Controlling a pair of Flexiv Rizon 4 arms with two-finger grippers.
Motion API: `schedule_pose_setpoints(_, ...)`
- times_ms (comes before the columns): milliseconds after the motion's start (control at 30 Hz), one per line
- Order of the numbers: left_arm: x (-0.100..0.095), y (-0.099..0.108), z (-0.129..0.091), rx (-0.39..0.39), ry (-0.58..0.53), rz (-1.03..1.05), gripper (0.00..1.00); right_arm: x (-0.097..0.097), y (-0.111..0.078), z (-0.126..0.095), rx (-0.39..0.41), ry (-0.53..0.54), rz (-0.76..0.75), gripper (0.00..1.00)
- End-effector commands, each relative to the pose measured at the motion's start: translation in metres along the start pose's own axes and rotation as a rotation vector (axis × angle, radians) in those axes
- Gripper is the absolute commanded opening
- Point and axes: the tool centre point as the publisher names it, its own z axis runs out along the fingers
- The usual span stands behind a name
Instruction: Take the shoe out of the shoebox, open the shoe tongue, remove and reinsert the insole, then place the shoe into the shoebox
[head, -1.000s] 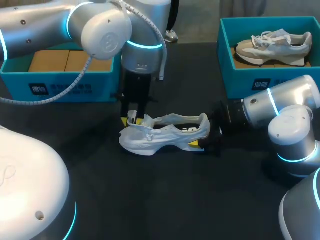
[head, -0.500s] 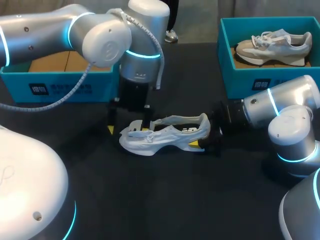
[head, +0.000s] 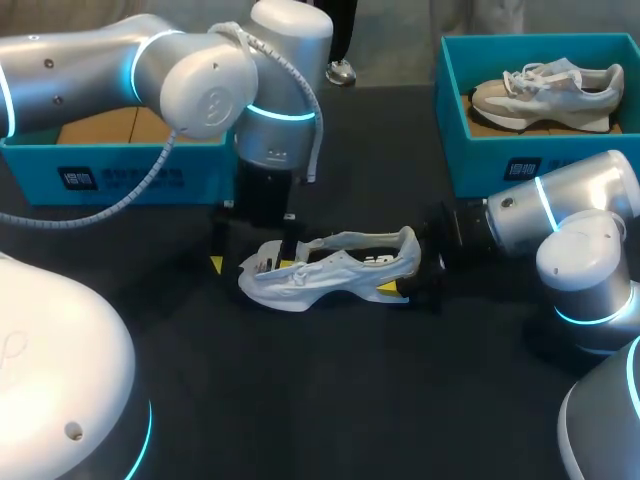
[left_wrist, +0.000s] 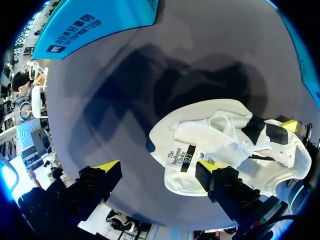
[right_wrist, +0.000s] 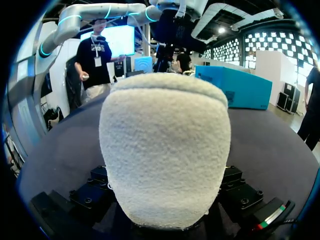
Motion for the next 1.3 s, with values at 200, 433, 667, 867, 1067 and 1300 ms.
schedule_pose_setpoints(200,-0.003,0.005,-0.02,0.045,0.035,0.006,1.0,-0.001,-0.001,0.005,0.002,0.0,0.0,0.0)
schedule_pose_setpoints(433,0.001,0.006,-0.052,0.1,0.092,0.037,1.0,-0.001,-0.001,0.005,0.002,0.0,0.0,0.0)
schedule_pose_setpoints(667,0.018,0.005,-0.078,0.158,0.133,0.12,1.0,-0.001,-0.001,0.005,0.002,0.0,0.0,0.0)
schedule_pose_setpoints(867,0.031,0.011,-0.104,0.241,0.156,0.472,1.0,-0.001,-0.001,0.005,0.002,0.0,0.0,0.0)
schedule_pose_setpoints(1067,0.038,0.014,-0.121,0.31,0.132,0.794,1.0,-0.001,-0.001,0.005,0.002,0.0,0.0,0.0)
schedule_pose_setpoints(1300,0.044,0.018,-0.135,0.348,0.142,1.06,1.0,-0.001,-0.001,0.005,0.002,0.0,0.0,0.0)
